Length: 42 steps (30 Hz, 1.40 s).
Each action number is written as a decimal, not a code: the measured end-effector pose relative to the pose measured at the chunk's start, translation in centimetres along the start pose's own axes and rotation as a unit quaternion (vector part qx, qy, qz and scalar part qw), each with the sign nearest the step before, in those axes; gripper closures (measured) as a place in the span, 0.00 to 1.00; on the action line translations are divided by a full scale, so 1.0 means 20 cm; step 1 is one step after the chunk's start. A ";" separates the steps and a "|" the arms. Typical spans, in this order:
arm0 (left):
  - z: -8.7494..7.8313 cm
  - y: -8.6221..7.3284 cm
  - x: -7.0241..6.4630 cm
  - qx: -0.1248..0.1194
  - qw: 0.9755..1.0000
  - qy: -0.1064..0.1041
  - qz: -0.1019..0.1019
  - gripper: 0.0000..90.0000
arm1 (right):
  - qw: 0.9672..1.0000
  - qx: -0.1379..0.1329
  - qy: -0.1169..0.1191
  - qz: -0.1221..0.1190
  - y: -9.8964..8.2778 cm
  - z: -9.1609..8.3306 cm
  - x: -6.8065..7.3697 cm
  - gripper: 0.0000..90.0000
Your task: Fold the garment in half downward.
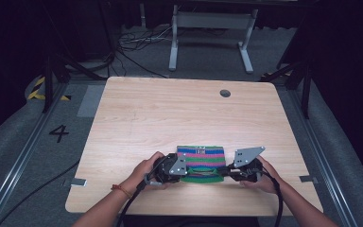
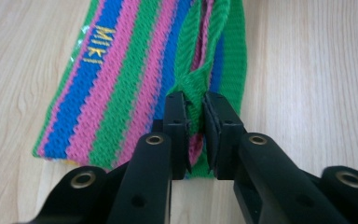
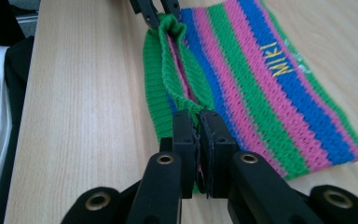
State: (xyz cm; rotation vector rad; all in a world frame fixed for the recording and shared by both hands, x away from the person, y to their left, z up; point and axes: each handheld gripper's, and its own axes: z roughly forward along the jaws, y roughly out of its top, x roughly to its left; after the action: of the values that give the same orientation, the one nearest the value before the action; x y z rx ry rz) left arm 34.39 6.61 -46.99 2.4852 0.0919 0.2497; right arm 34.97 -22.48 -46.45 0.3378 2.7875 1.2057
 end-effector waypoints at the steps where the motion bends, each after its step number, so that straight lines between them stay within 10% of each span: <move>1: 0.00 -0.01 -0.01 0.003 1.000 0.000 -0.001 0.87 | 1.000 0.003 0.003 0.002 -0.01 0.01 0.01 0.95; 13: -0.10 -0.04 -0.05 -0.028 0.999 0.009 -0.034 0.75 | 1.000 0.002 -0.009 0.006 -0.05 -0.04 0.06 0.91; 25: 0.07 -0.05 0.01 -0.023 0.996 -0.023 -0.086 0.84 | 0.999 0.016 -0.031 0.031 -0.08 0.10 0.03 0.85; 42: 0.01 -0.08 0.08 -0.025 0.995 -0.013 -0.093 0.78 | 0.998 0.008 -0.048 0.048 -0.05 0.09 0.01 0.79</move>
State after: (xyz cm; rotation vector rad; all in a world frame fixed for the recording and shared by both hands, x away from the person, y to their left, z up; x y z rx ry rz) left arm 35.96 7.88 -47.83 2.4098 0.3012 0.1377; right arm 34.96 -21.87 -48.36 0.5226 2.7272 1.1549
